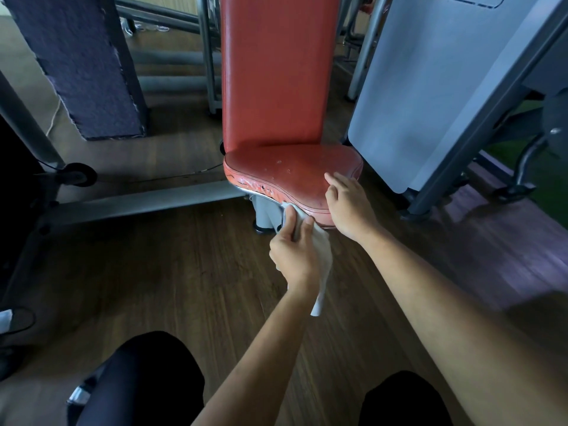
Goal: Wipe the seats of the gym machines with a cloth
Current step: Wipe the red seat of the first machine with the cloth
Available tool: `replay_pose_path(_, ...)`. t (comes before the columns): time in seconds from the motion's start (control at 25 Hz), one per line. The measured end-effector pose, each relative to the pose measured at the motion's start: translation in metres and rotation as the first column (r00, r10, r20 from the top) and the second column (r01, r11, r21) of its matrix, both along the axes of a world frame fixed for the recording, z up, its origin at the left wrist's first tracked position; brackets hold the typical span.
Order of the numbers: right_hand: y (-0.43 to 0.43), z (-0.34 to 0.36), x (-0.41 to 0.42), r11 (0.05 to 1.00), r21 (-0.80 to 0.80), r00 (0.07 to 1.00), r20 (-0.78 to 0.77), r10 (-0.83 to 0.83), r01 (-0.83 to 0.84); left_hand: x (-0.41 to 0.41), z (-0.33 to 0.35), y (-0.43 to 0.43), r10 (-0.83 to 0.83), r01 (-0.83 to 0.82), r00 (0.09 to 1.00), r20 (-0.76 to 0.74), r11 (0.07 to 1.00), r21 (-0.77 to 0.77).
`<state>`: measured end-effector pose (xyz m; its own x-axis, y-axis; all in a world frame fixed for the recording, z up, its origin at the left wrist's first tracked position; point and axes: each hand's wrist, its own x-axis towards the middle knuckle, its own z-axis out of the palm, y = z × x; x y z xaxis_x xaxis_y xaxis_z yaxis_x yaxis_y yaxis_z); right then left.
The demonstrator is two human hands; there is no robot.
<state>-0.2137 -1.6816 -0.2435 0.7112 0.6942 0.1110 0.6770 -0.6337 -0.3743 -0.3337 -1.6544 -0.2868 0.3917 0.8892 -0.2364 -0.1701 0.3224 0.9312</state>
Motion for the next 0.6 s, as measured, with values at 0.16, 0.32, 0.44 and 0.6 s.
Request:
replay_pose_path(0.16,-0.002,0.004,-0.004,1.0,-0.006,1.0,0.009,-0.007,0.007,0.003,0.011,0.023,0.103,-0.101,0.994,0.046,0.994,-0.04)
replay_pose_path(0.32,-0.003,0.007,-0.007,0.999,-0.054,0.999,0.034,0.007,-0.005,-0.002,0.011,0.01,0.038,-0.037,0.998,0.042,0.999,-0.039)
replay_pose_path(0.44,-0.003,0.009,-0.01,1.0,0.002,0.999,-0.016,-0.03,0.03,-0.006,0.0,-0.002,-0.066,0.065,0.997,0.044,0.998,0.011)
replay_pose_path(0.6,-0.001,0.008,-0.007,0.999,0.015,0.999,-0.028,-0.037,0.037,-0.001,0.003,0.013,0.027,-0.028,0.999,0.029,0.999,0.032)
